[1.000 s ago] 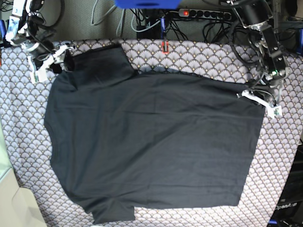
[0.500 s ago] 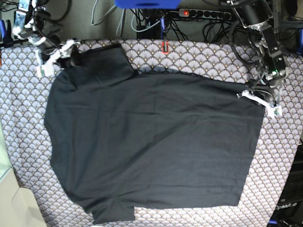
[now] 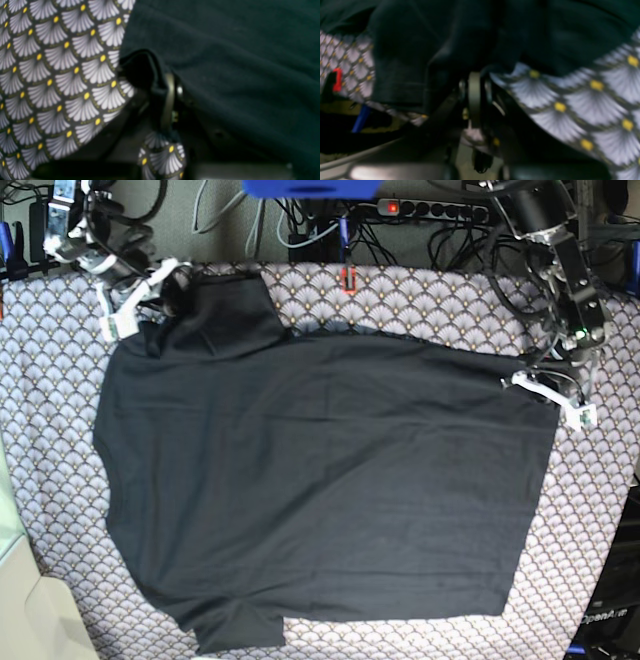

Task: Fold the T-shirt properly
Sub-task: 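Adjust the right gripper's grip on the shoulder near the sleeve, then lift the shoulders and fold them toward the hem with both grippers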

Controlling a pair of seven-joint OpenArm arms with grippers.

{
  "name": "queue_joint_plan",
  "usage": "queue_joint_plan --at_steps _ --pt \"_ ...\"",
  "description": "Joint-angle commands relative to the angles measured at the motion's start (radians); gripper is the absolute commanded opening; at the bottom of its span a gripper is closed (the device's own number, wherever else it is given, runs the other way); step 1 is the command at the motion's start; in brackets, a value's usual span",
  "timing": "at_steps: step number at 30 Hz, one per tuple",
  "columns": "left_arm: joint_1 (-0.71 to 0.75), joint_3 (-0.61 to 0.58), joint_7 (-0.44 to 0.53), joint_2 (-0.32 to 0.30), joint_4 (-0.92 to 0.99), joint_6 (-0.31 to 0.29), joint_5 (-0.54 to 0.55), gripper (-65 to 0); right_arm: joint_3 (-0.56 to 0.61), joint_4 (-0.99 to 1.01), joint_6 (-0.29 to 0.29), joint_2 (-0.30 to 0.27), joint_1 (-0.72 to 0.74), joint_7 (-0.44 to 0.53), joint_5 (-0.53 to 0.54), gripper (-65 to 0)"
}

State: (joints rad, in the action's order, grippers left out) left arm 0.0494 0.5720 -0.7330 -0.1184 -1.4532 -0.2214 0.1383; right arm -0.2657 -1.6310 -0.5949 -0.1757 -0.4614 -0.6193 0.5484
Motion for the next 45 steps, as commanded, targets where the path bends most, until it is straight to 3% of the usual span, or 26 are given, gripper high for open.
queue_joint_plan --at_steps 1,13,21,25,37,45 --pt "-0.013 0.003 0.019 -0.013 -0.021 -0.002 0.005 -65.0 -0.007 -0.019 -0.006 -0.009 -0.004 0.003 0.006 -65.0" --pt "-0.013 0.003 0.019 -0.013 -0.022 -0.002 0.008 -65.0 -0.013 -0.263 -0.006 -0.057 -0.003 -0.003 0.006 -65.0" --pt "-0.019 0.003 0.013 -0.013 -0.068 -0.002 0.01 -65.0 -0.011 -0.279 -0.006 -0.078 0.039 -0.004 0.006 -65.0" --pt "-0.026 -0.002 0.011 -0.013 -0.119 0.003 0.01 -65.0 -0.011 -0.274 -0.004 -0.098 0.112 -0.02 0.005 -65.0" --pt "-0.092 -0.002 0.01 -0.02 -0.116 0.006 0.004 -65.0 -0.01 -0.252 -0.003 -0.146 0.408 -0.228 0.003 -65.0" --pt "-0.171 -0.004 0.01 -0.022 -0.013 0.006 0.004 -65.0 0.001 -0.079 -0.003 -0.18 0.55 -0.239 0.003 -65.0"
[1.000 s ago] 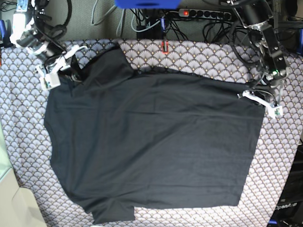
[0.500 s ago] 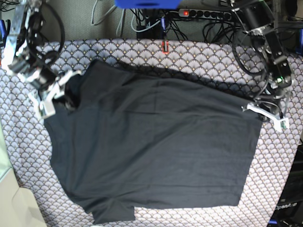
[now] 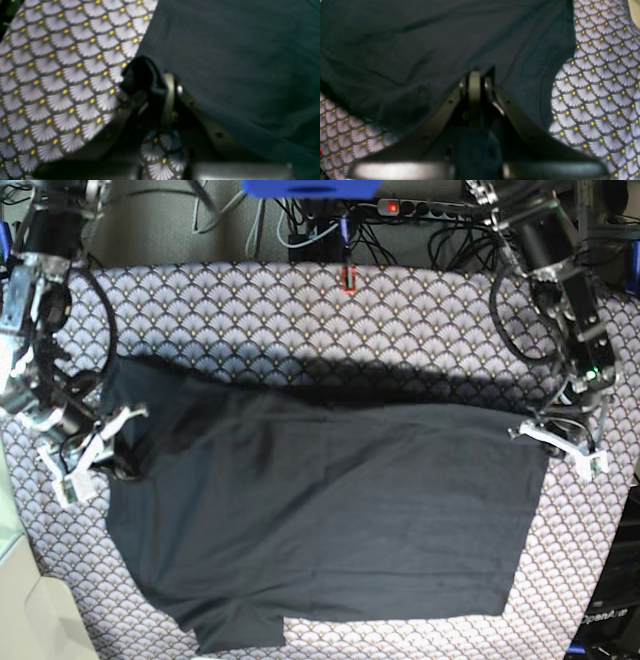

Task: Fold the T-shirt properly
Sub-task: 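Lift the shoulders and fold them toward the hem with both grippers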

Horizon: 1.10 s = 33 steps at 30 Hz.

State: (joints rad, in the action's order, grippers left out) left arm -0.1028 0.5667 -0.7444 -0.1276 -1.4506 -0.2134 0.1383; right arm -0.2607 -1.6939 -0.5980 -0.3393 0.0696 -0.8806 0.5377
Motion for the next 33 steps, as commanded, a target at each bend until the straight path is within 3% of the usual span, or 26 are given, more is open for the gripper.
queue_joint_plan --at_steps 1,8,15,20,26,33 --pt "-0.033 0.005 0.021 -0.014 0.003 -0.002 0.002 -65.0 0.011 0.005 0.0 -0.017 0.034 0.027 0.014 -65.0" --pt "-0.133 0.002 0.023 -0.06 0.15 -0.002 0.002 -65.0 0.1 0.119 0.0 -0.033 0.149 0.03 0.015 -65.0" --pt "-0.189 0.0 0.024 -0.068 0.19 -0.002 0.002 -65.0 0.176 0.225 0.0 -0.033 0.266 0.033 0.015 -65.0" --pt "-0.191 0.0 0.023 -0.065 0.19 -0.002 0.002 -65.0 0.246 0.323 0.002 -0.043 0.345 0.085 0.012 -65.0" --pt "-0.186 0.0 0.023 -0.059 0.189 -0.002 0.002 -65.0 0.289 0.415 0.002 -0.025 0.408 0.153 -0.093 -65.0" --pt "-0.165 -0.001 0.021 -0.059 0.179 -0.007 0.004 -65.0 0.289 0.501 -0.001 -0.019 0.479 0.191 -0.147 -65.0"
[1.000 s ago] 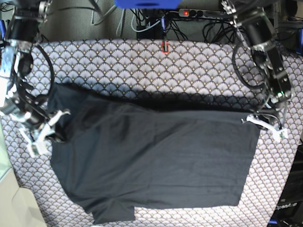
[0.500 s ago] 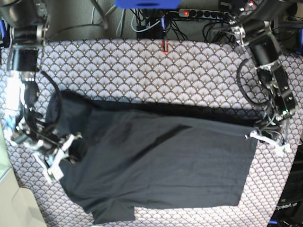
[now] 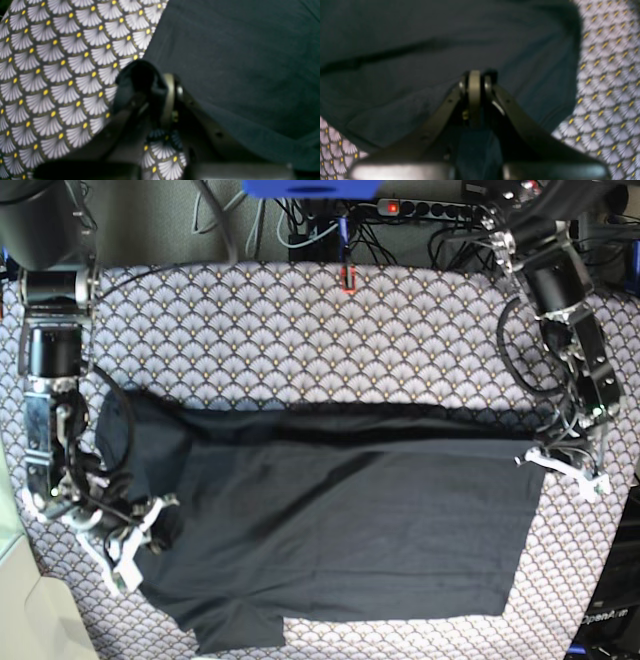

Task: Fold the T-shirt properly
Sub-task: 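Lift the shoulders and fold them toward the hem with both grippers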

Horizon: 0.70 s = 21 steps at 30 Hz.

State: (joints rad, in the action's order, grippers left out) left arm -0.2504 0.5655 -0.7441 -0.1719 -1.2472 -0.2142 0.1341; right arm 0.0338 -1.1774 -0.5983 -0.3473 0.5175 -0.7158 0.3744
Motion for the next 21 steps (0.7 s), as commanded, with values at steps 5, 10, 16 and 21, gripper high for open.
queue_joint_plan --at_steps 5,10,16,21 --pt "-0.008 0.0 0.021 -0.015 -0.016 -0.008 0.008 -65.0 0.035 -0.014 -0.001 -0.011 0.074 0.029 0.016 -65.0" --pt "-0.008 0.0 0.021 -0.015 -0.016 -0.008 0.008 -65.0 0.082 -0.008 -0.001 0.004 0.086 0.031 0.015 -65.0" --pt "-0.016 0.0 0.021 -0.021 -0.029 -0.008 0.008 -65.0 0.114 0.041 -0.001 0.009 0.094 0.055 0.015 -65.0" --pt "-0.04 -0.04 0.021 -0.024 -0.027 -0.003 0.008 -65.0 0.119 0.09 -0.001 0.006 0.094 0.095 0.015 -65.0"
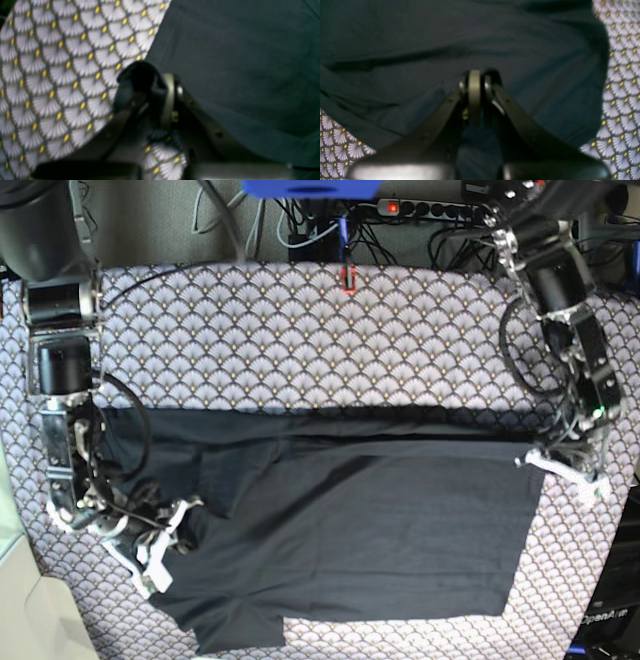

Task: Fold the T-shirt properly
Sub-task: 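Lift the shoulders and fold them toward the hem with both grippers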

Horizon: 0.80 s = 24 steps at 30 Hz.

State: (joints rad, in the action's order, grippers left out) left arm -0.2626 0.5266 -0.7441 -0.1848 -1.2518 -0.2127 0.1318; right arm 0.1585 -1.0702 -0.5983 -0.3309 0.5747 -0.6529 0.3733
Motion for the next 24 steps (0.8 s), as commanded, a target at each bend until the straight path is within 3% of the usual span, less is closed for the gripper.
queue_joint_plan --at_steps 1,6,13,24 --pt "-0.03 -0.015 0.022 -0.011 -0.022 -0.004 0.01 -65.0 -0.006 -0.014 -0.001 -0.01 0.037 0.032 0.016 -65.0" --pt "-0.066 -0.081 0.022 -0.006 -0.029 -0.003 0.01 -65.0 -0.009 -0.012 -0.001 -0.007 0.037 0.048 -0.038 -65.0" --pt "-0.094 -0.082 0.027 -0.009 -0.018 -0.003 0.01 -65.0 -0.014 -0.011 -0.001 0.014 0.055 0.072 -0.139 -65.0" --pt "-0.096 -0.081 0.03 -0.009 -0.006 -0.003 0.01 -65.0 -0.009 -0.006 -0.001 0.031 0.104 0.074 -0.147 -65.0"
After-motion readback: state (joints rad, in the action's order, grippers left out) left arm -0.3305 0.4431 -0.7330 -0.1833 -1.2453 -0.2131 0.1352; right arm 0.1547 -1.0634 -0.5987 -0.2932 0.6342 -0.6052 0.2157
